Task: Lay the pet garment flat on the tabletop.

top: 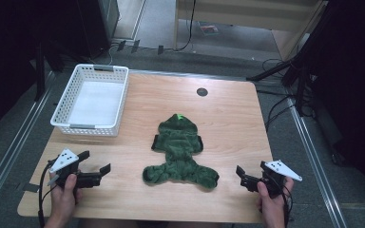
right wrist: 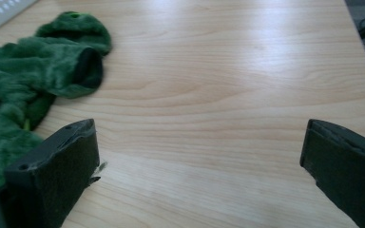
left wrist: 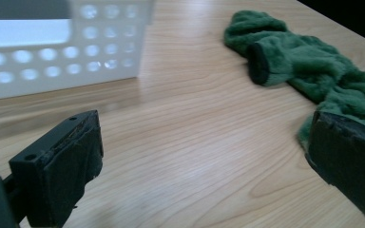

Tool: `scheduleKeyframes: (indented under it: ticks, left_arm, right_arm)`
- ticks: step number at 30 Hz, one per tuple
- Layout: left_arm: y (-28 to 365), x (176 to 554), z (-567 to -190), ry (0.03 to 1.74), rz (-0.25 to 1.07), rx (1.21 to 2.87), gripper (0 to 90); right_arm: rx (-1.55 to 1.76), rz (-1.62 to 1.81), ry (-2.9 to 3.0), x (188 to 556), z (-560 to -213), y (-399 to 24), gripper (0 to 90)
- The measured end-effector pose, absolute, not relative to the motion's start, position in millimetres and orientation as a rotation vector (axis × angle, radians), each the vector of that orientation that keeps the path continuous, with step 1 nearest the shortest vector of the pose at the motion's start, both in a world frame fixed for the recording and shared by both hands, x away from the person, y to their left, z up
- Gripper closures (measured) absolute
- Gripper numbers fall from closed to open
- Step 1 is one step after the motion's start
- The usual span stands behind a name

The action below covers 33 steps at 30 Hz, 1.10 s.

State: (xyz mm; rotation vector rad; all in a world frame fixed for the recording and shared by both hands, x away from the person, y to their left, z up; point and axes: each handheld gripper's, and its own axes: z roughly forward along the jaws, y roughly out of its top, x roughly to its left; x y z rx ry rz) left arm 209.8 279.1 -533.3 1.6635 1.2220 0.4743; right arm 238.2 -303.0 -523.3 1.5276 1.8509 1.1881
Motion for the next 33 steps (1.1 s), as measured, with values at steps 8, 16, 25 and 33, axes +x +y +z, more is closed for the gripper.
scheduleKeyframes:
  ticks: [8,16,25,33]
  left_arm:
    - [313.7,206.1,-535.8,1.286,0.504,1.617,0.0]
    - [349.2,201.3,-541.1,1.364,0.563,1.599,0.0]
    - [384.9,195.0,-544.6,1.444,0.603,1.546,0.0]
    - [402.5,193.2,-545.7,1.475,0.623,1.522,0.0]
  right_arm:
    - [1.547,1.169,1.832,238.4,-530.0,-320.1,0.0]
    - [1.576,1.15,1.818,236.2,-537.3,-334.9,0.0]
    - [1.605,1.122,1.803,234.0,-542.0,-347.7,0.0]
    - [1.612,1.123,1.802,231.3,-545.0,-353.2,0.0]
